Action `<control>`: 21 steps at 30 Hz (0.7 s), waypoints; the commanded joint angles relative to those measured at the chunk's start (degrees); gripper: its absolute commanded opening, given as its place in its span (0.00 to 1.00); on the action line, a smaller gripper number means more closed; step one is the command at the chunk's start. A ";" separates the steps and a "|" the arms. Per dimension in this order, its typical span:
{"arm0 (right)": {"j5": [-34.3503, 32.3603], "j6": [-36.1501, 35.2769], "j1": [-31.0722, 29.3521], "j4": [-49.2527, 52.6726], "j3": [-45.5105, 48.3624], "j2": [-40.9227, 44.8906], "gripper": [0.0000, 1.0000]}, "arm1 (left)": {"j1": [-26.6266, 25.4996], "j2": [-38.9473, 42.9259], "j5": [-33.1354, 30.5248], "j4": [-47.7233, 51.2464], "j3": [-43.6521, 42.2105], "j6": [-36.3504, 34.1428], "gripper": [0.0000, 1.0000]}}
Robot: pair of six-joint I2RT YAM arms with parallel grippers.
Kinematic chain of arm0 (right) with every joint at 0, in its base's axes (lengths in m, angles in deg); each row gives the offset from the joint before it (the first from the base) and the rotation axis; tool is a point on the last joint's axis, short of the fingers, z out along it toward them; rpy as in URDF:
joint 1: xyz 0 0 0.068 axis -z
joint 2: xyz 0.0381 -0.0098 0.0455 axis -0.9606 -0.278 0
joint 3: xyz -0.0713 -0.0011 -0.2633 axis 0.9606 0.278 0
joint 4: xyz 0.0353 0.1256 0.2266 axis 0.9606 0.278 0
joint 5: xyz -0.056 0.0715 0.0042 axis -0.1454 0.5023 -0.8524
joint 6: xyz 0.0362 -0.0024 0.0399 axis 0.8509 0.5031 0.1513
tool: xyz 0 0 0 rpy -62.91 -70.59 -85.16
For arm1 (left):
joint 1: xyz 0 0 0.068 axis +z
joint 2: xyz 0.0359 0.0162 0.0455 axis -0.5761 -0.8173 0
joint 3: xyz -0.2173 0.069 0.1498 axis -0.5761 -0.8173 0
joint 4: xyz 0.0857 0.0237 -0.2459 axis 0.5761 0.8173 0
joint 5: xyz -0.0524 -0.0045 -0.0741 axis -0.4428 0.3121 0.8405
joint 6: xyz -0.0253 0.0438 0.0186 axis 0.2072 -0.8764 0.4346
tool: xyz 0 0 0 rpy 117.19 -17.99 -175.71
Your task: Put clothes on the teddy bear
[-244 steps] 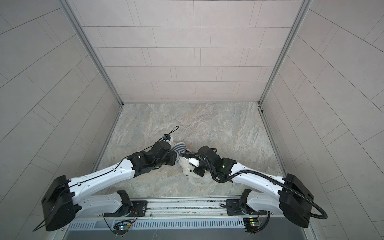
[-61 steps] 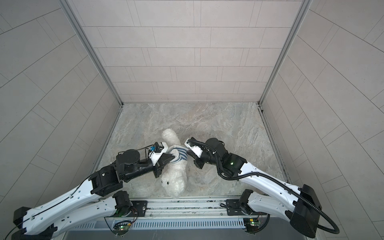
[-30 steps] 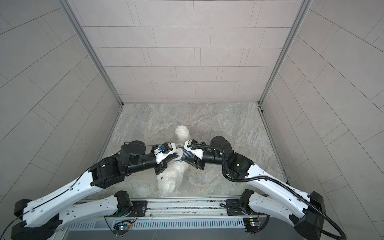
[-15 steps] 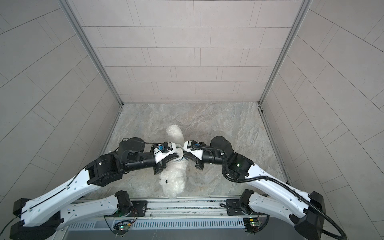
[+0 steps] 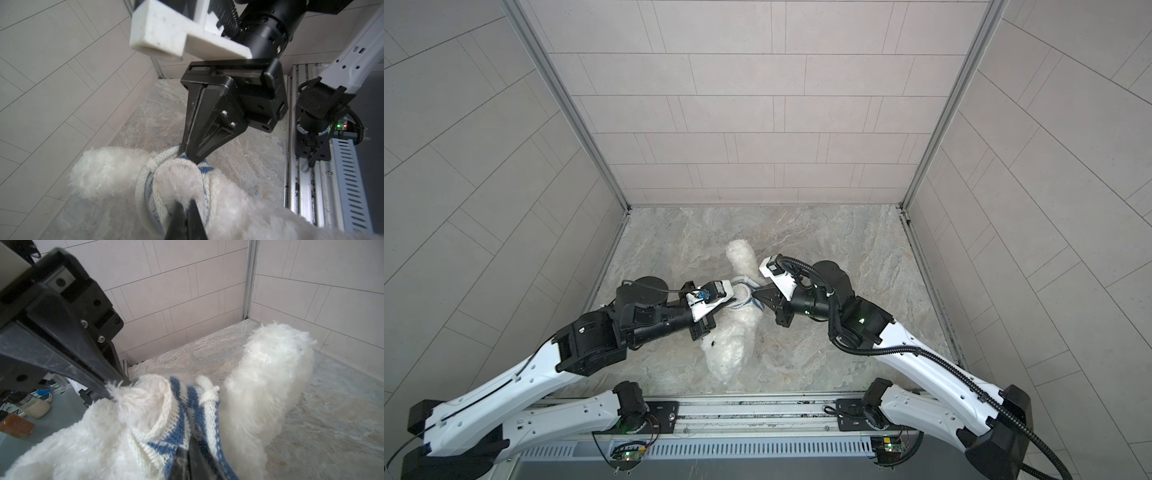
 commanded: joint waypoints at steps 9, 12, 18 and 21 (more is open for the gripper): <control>-11.14 5.20 4.42 9.08 0.09 -1.83 0.00 | -0.34 3.41 1.38 -6.73 -0.47 0.50 0.00; -11.79 5.16 4.41 9.49 0.45 -0.94 0.00 | -0.39 3.92 1.35 -8.24 -1.19 2.26 0.00; -11.57 7.77 6.08 9.89 0.94 0.53 0.00 | -0.32 3.60 4.77 -7.81 -0.54 3.32 0.00; -5.13 5.82 5.84 7.31 -0.13 1.29 0.00 | -0.33 1.72 7.06 -4.64 1.46 2.37 0.00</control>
